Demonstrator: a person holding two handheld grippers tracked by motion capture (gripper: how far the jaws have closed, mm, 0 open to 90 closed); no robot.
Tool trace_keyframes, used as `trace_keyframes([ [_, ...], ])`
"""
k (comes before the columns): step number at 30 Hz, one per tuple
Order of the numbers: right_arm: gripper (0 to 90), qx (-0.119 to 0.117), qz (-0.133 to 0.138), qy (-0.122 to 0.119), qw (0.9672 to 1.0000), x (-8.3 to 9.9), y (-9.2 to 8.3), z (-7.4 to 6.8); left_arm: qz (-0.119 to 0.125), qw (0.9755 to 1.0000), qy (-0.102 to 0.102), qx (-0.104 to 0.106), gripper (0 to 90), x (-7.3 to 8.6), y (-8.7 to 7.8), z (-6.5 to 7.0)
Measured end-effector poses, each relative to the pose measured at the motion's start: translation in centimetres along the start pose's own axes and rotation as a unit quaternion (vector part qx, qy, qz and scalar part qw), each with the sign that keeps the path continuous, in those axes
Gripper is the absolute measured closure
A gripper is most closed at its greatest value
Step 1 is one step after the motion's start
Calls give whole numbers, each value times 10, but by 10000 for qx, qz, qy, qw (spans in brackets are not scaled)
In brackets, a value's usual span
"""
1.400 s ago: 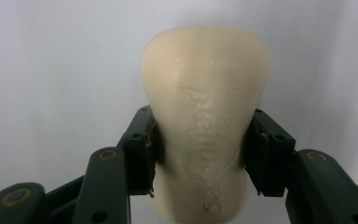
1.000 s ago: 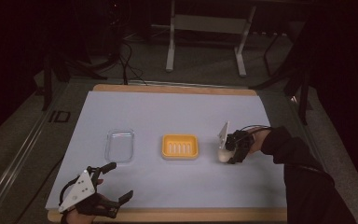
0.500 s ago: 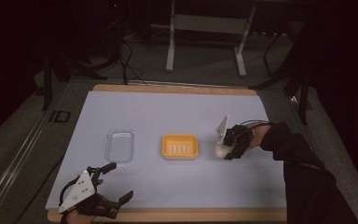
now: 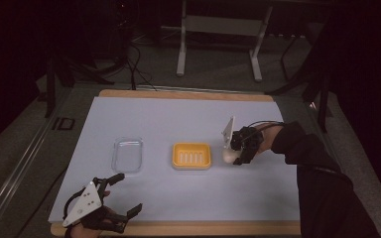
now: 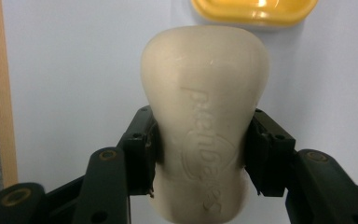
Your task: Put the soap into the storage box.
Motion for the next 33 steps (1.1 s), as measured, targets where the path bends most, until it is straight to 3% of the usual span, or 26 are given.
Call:
trace_keyframes([
  [12,500,30,158,-73,9998,-27,-3,6,-21,10000,0,14,11,0,1,0],
  [24,500,118,441,45,9989,-55,-8,12,-20,10000,21,3,11,1,2,0],
  [33,500,208,573,-61,9981,-71,-13,15,-15,10000,19,5,11,0,1,0],
])
Point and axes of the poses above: each handheld gripper's, and its own axes: y roughly forward along the jaws, x roughly out of its underside, z roughly to its right, the point moved 10 cm from there along y, roughly forward along the jaws, and after that the axes turned 1 degree about -x, right-handed, at the moved point
